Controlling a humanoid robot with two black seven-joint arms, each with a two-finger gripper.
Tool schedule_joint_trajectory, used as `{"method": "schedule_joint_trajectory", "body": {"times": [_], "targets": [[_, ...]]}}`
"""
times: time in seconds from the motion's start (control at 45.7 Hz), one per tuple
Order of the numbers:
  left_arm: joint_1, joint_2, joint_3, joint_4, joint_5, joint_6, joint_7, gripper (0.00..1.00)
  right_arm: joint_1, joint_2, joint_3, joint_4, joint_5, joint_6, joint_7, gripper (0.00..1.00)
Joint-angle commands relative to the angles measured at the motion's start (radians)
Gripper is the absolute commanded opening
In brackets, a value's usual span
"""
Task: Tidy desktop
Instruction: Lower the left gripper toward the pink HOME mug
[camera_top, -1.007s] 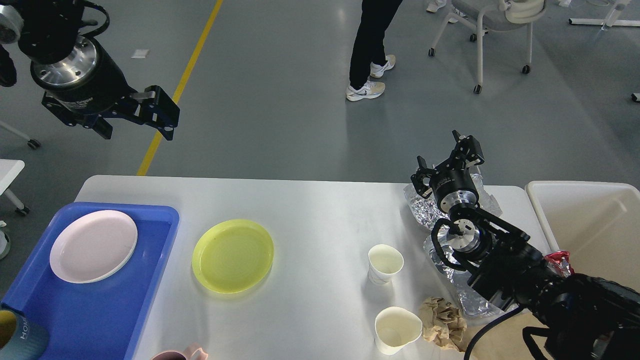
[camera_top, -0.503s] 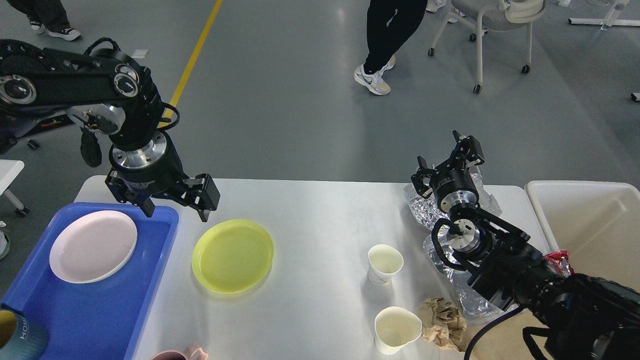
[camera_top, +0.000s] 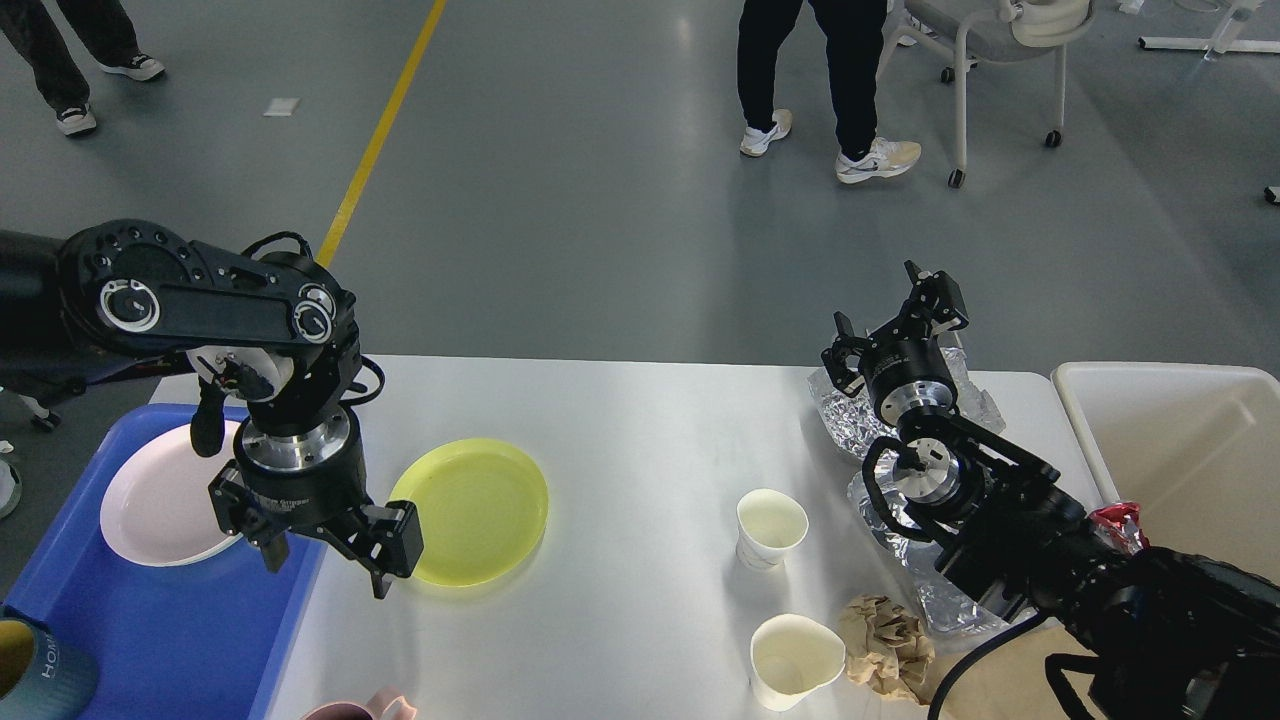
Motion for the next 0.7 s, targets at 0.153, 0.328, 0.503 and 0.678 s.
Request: {"method": "schedule_joint_trajectory", "body": {"times": [0.153, 0.328, 0.503, 0.678], "targets": [[0.074, -0.04, 0.072, -0.045, -0.001, 0.009, -0.055, 0.86, 0.0, 0.001, 0.0, 0.0, 0.0, 0.0, 0.0, 1.0], [0.13, -0.058, 0.078, -0.047, -0.001, 0.038, -0.082, 0.85, 0.0, 0.001, 0.0, 0.0, 0.0, 0.0, 0.0, 1.0], [0.173, -0.097, 0.119, -0.064, -0.001, 0.127, -0.084, 0.83, 0.0, 0.001, -0.001, 0.0, 0.0, 0.0, 0.0, 1.0], [0.176, -0.098, 0.145, -0.093, 0.002, 0.144, -0.082, 0.81, -0.002, -0.001, 0.0, 0.0, 0.0, 0.0, 0.0, 1.0]]}}
